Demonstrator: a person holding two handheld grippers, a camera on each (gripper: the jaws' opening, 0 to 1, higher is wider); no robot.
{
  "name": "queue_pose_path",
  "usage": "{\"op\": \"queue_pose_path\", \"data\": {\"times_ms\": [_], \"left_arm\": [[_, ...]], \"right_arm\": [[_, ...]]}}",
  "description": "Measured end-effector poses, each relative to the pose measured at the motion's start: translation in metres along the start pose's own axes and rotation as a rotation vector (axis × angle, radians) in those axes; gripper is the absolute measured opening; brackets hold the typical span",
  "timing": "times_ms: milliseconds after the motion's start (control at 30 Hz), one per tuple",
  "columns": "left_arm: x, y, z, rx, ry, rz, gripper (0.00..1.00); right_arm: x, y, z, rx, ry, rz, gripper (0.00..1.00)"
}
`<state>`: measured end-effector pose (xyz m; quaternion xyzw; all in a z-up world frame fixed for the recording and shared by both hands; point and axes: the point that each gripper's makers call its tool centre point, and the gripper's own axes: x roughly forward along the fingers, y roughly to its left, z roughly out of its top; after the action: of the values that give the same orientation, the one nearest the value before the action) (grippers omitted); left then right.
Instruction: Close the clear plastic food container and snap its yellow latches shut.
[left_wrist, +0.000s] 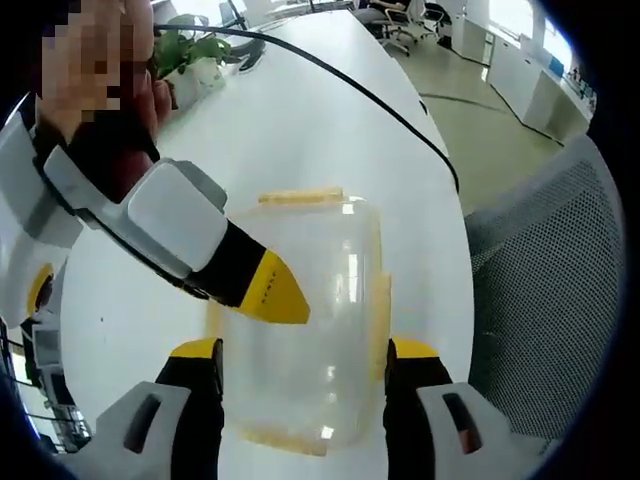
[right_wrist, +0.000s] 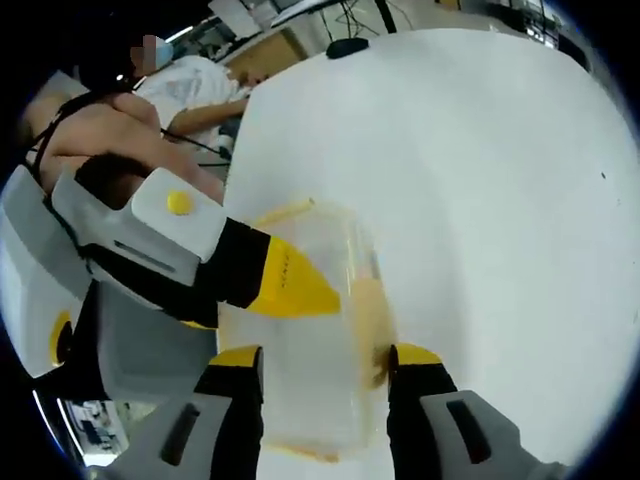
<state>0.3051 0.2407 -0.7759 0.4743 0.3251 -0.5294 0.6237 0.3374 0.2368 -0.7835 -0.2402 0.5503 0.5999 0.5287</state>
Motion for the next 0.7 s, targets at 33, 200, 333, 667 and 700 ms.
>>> {"op": "queue_pose_path", "data": {"times_ms": [33,200,333,667,700], "left_arm": [[0.000,0.000,0.000,0.000,-0.001,0.000,0.64],[0.001,0.000,0.000,-0.003,0.008,0.009,0.64],[0.002,0.000,-0.002,-0.001,0.007,0.009,0.63],[0.005,-0.002,-0.002,0.038,0.008,0.057,0.59],[0.004,-0.002,-0.002,0.041,0.008,0.062,0.57]], "right_arm": [[0.000,0.000,0.000,0.000,0.001,0.001,0.48],[0.000,-0.001,0.000,0.016,0.004,0.009,0.46],[-0.005,0.002,-0.012,0.099,0.060,0.078,0.40],[0.004,-0.001,-0.002,0.088,0.017,0.068,0.40],[0.003,-0.001,-0.002,0.095,0.017,0.068,0.40]]}}
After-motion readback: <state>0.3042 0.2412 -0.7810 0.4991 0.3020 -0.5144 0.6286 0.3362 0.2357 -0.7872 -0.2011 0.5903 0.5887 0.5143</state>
